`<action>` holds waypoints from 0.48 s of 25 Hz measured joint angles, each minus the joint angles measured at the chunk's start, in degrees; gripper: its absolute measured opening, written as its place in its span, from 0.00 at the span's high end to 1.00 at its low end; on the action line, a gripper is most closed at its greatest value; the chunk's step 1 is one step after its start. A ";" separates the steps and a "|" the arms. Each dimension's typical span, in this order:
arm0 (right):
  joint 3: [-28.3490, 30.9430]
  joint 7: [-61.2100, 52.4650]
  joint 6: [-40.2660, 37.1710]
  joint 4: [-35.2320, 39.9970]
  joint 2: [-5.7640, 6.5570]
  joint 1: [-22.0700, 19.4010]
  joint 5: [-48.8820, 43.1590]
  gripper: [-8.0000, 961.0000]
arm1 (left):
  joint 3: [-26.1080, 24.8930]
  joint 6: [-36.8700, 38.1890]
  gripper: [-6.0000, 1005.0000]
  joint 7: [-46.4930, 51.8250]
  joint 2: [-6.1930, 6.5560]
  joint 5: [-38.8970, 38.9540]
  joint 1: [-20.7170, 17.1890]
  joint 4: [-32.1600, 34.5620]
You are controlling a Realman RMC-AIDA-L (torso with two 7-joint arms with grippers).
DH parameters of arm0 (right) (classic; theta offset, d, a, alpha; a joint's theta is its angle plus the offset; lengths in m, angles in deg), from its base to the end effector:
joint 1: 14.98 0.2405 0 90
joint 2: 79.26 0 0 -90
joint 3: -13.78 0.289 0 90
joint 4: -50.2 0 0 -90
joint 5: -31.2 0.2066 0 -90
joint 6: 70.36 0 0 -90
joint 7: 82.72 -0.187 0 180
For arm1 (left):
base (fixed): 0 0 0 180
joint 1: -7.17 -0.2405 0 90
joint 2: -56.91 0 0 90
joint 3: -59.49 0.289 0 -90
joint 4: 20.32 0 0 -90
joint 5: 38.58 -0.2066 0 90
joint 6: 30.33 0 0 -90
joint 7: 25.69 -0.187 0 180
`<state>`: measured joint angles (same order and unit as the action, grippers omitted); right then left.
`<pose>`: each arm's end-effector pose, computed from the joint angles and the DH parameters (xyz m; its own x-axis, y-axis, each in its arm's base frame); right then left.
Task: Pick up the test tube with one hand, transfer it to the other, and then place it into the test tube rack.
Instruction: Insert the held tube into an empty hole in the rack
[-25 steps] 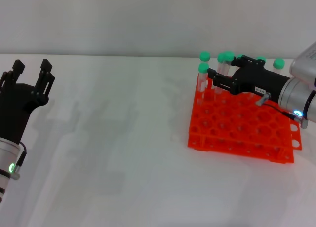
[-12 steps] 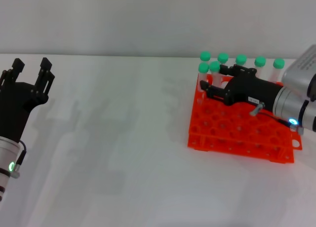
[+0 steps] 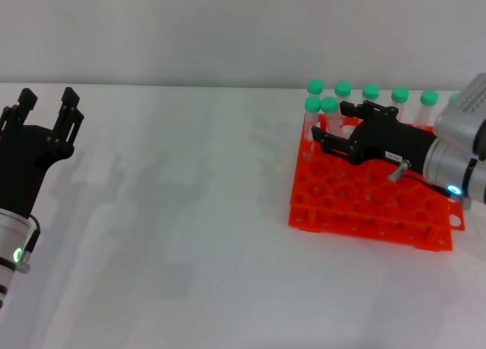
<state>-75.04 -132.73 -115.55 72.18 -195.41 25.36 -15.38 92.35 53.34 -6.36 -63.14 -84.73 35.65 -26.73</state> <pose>0.2202 0.4667 -0.0927 0.8485 -0.1058 -0.5186 -0.4245 -0.7212 -0.5474 -0.3283 0.3695 -0.0128 0.5382 -0.1841 0.8225 0.8074 -0.1674 -0.5658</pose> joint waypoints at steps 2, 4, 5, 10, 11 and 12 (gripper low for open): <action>0.04 0.00 0.11 1.13 0.09 -1.00 0.02 0.26 | 0.00 0.00 0.33 0.00 0.00 0.00 0.01 0.05; 0.07 0.04 0.22 2.52 0.20 -2.27 0.06 0.27 | 0.00 0.00 0.33 0.00 0.00 0.00 0.06 0.08; 0.14 0.19 0.25 3.19 0.26 -2.93 0.09 0.27 | 0.00 0.00 0.33 0.00 0.00 0.00 0.07 0.08; 1.97 1.59 -0.67 4.28 0.27 -5.29 0.14 0.27 | 0.00 0.00 0.33 0.00 0.04 0.00 0.09 0.09; 2.32 1.69 -1.19 4.40 0.26 -5.85 0.19 0.27 | -0.01 0.00 0.33 0.00 0.05 0.01 0.09 0.09; 2.88 1.81 -2.27 4.66 0.25 -6.62 0.62 0.27 | -0.03 0.00 0.33 0.00 0.05 0.00 0.09 0.09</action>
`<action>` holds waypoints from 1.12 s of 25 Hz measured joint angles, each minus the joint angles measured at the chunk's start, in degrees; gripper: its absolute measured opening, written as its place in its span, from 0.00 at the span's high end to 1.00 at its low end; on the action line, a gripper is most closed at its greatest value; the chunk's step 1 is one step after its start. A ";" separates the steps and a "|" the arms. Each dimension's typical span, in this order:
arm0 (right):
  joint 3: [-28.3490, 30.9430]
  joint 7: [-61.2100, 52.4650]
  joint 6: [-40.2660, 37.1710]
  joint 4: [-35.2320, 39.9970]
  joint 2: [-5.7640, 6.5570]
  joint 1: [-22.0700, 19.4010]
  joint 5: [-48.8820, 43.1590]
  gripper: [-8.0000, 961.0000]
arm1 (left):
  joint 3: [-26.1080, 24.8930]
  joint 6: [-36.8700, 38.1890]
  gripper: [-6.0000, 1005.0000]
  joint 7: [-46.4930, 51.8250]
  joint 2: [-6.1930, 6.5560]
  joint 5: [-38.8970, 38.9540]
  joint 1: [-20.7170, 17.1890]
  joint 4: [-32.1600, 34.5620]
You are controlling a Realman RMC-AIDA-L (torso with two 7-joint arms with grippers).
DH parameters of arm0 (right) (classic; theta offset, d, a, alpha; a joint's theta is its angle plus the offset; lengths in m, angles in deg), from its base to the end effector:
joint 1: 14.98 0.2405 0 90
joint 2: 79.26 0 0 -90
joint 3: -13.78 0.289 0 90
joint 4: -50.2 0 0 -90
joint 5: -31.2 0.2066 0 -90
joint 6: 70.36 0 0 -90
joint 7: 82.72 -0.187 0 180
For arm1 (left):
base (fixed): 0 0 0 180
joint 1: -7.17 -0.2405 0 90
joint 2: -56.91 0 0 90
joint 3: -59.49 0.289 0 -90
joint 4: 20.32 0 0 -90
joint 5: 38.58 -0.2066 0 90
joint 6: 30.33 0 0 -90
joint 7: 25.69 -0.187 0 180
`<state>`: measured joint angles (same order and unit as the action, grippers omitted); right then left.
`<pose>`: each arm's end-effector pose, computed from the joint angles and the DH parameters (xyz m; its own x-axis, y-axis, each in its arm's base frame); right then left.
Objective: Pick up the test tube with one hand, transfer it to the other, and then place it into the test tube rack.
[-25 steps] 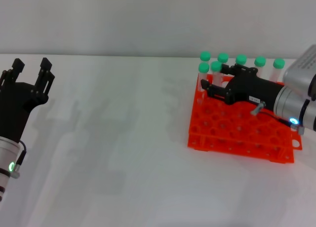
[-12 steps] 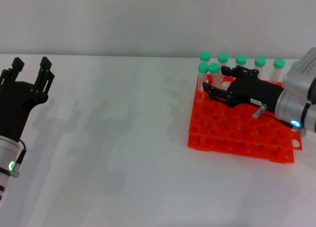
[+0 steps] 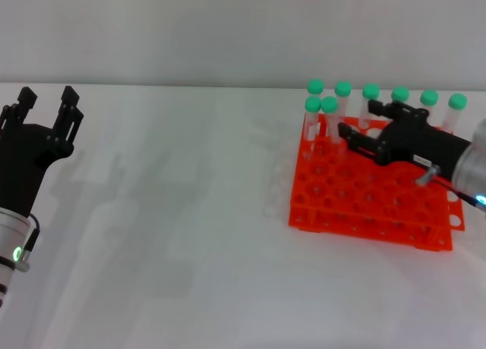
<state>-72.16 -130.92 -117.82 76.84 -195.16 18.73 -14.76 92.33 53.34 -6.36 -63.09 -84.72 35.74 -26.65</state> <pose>0.2431 0.4523 -0.0709 0.8198 -0.0826 -0.5667 -0.4651 -0.6734 -0.5747 -0.3279 0.3703 -0.0120 0.5390 -0.1866 0.8214 0.8063 -0.1680 -0.5672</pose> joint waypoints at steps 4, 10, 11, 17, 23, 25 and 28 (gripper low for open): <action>1.63 2.39 -5.38 0.20 0.05 -2.94 4.03 0.27 | -0.05 -0.02 0.34 0.00 0.02 0.03 0.00 0.00; 4.10 14.70 -11.91 -1.03 0.01 -8.03 18.70 0.27 | -0.15 -0.12 0.33 -0.34 0.04 0.39 -0.26 0.00; 4.54 19.13 -12.33 -2.54 0.00 -8.71 25.39 0.27 | -0.18 -0.14 0.33 -0.34 0.04 0.43 -0.28 0.00; 4.73 28.06 -12.39 -8.95 0.17 -8.61 44.54 0.27 | -0.24 -0.19 0.33 -0.18 0.04 2.52 -0.19 -0.16; 4.73 30.95 -12.40 -11.62 0.16 -8.61 53.46 0.27 | -0.24 -0.18 0.33 1.48 -0.12 6.91 -0.02 -0.52; 4.73 30.98 -12.41 -11.63 0.14 -8.72 53.60 0.27 | -0.25 -0.18 0.33 2.12 -0.12 7.49 -0.02 -0.53; 4.73 31.01 -12.23 -11.92 0.06 -8.66 53.65 0.27 | -0.31 -0.23 0.33 4.23 -0.09 9.74 0.01 -0.53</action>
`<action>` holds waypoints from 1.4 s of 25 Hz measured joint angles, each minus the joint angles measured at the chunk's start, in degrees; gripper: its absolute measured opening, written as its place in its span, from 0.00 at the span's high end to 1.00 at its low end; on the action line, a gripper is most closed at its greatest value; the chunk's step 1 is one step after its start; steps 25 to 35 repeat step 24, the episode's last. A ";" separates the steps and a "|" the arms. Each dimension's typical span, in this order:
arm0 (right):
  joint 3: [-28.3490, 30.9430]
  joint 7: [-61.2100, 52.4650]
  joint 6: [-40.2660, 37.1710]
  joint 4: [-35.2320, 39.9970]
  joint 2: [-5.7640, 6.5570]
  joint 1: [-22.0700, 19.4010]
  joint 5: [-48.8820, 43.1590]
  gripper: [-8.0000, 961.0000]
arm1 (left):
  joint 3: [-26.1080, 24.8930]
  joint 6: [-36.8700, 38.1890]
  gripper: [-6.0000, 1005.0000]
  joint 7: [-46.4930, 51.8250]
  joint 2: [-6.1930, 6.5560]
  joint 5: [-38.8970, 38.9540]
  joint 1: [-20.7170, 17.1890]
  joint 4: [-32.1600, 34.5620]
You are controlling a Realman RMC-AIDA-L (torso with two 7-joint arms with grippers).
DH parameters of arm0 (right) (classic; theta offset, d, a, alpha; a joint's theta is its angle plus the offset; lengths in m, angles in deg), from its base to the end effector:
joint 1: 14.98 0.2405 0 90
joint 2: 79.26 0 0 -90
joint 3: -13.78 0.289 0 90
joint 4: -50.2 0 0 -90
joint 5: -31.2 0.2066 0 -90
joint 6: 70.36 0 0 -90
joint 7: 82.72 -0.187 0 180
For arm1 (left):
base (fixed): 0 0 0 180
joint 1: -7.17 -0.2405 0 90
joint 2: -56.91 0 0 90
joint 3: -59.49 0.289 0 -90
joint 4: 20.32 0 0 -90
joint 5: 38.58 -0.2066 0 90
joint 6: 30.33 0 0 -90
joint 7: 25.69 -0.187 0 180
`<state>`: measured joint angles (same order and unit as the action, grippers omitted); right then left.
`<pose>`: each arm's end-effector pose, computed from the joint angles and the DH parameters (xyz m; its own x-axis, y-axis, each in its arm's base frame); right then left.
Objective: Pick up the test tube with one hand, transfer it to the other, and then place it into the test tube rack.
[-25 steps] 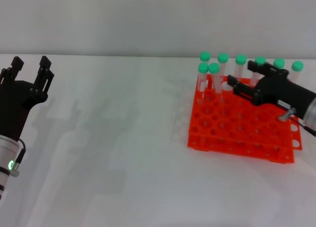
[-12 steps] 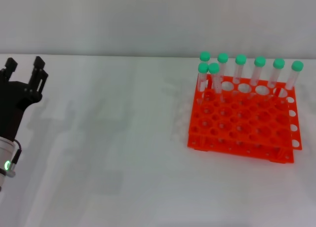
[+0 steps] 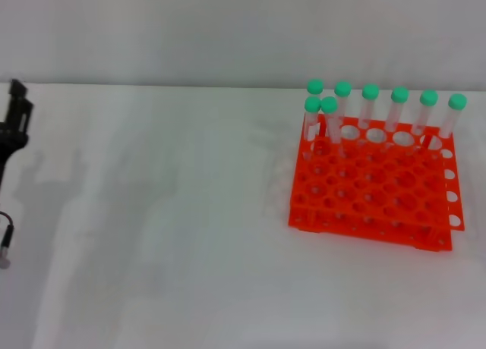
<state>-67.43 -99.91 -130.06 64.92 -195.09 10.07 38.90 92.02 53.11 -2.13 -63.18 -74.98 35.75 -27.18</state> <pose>0.3669 0.4200 0.0565 0.6554 0.1331 -0.7435 -0.7521 0.0250 -0.6585 -0.3484 0.3699 0.0103 0.4429 -0.2284 0.8670 0.8872 -0.0282 -0.4606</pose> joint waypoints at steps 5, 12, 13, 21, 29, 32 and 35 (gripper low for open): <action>0.00 -0.28 0.11 -1.24 -0.02 0.38 0.71 0.27 | -0.01 -1.98 0.33 5.29 0.10 4.06 0.81 0.54; 0.00 0.04 0.29 -1.30 -0.01 0.91 1.66 0.27 | -0.01 -12.48 0.34 10.61 0.49 8.80 4.33 3.94; 0.00 0.05 0.31 -1.32 -0.01 1.02 1.67 0.27 | 0.05 -13.25 0.34 10.64 0.53 8.77 4.71 4.41; 0.00 0.10 0.38 -1.37 0.01 1.17 1.71 0.27 | 0.64 -14.68 0.34 9.97 0.64 7.74 5.89 5.69; 0.00 0.11 0.38 -1.37 0.06 1.05 1.71 0.27 | 0.68 -14.71 0.34 9.97 0.68 5.34 5.77 5.72; 0.00 0.11 0.38 -1.37 0.06 1.05 1.71 0.27 | 0.68 -14.71 0.34 9.97 0.68 5.34 5.77 5.72; 0.00 0.11 0.38 -1.37 0.06 1.05 1.71 0.27 | 0.68 -14.71 0.34 9.97 0.68 5.34 5.77 5.72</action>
